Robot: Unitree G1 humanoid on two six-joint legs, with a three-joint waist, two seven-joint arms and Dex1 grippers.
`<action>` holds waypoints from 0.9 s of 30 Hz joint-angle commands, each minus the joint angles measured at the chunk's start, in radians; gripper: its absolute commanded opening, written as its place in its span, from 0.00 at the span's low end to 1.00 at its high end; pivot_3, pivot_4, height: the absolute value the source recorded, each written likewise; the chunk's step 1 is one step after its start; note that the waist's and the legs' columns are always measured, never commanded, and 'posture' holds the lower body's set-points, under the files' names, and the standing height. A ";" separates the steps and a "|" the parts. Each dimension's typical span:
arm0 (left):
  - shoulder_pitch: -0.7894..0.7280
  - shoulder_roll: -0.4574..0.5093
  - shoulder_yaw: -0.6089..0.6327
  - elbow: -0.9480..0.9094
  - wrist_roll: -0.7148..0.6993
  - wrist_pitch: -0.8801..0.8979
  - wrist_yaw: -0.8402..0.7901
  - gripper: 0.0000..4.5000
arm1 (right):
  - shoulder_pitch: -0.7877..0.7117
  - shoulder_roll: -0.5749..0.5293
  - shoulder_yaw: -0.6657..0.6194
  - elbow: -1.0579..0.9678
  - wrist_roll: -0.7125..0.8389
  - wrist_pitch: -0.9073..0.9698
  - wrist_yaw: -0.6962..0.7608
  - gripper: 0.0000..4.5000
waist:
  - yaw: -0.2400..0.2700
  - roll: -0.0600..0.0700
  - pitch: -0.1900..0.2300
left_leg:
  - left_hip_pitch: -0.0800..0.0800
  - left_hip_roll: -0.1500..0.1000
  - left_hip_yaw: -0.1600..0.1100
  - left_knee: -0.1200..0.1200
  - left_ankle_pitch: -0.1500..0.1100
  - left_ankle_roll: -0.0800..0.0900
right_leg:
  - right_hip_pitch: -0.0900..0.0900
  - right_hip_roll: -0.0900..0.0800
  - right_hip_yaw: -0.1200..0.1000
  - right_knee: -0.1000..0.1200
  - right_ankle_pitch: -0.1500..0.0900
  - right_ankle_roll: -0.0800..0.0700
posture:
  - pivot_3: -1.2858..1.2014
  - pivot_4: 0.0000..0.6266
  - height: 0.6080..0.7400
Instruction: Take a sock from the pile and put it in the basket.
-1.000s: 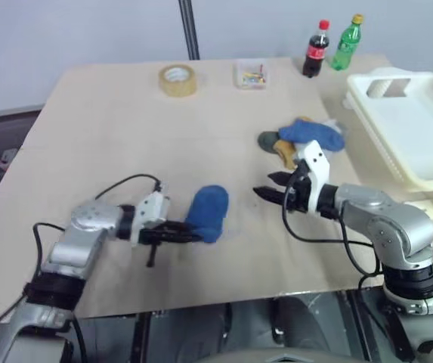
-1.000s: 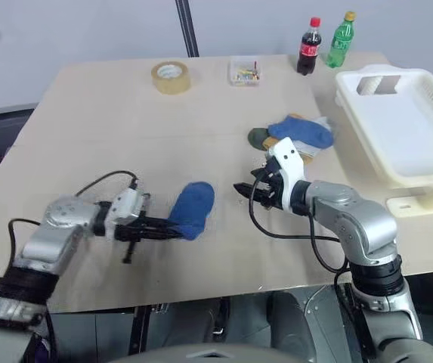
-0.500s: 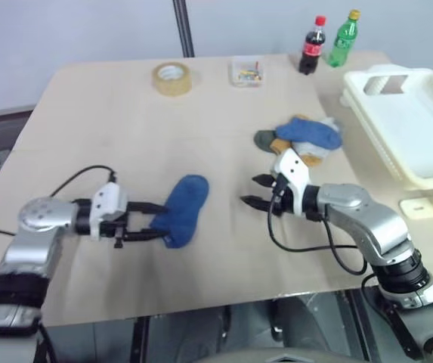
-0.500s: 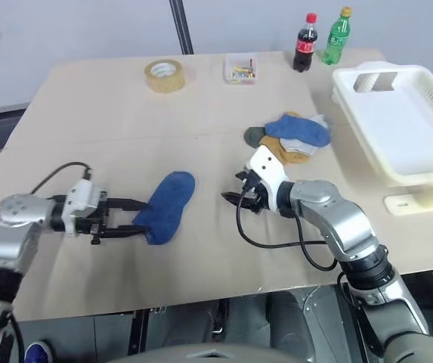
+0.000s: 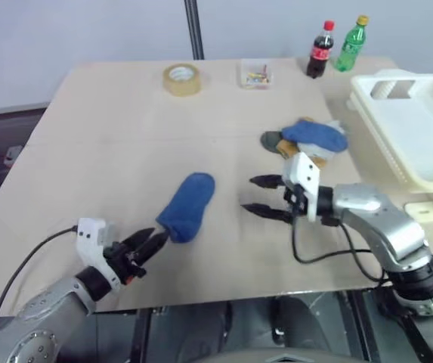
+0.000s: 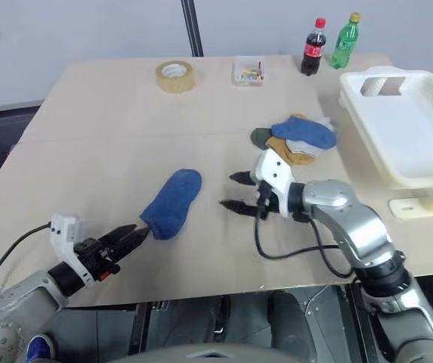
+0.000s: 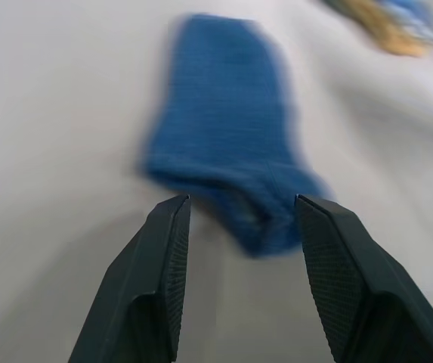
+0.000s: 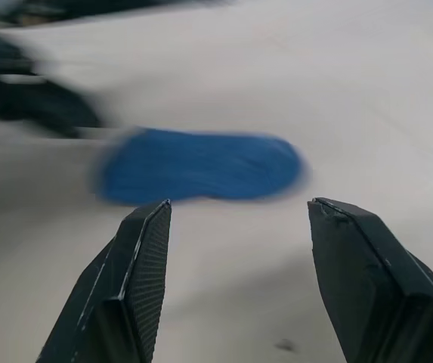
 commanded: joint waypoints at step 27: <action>-0.117 0.184 0.163 0.163 -0.081 -0.012 -0.384 0.02 | 0.170 -0.129 -0.126 -0.090 -0.019 -0.266 0.072 1.00 | 0.016 -0.002 -0.002 | 0.002 0.001 0.002 0.000 0.000 0.000 | 0.002 0.000 0.001 -0.001 -0.003 -0.004 | 0.52 0.24 1.00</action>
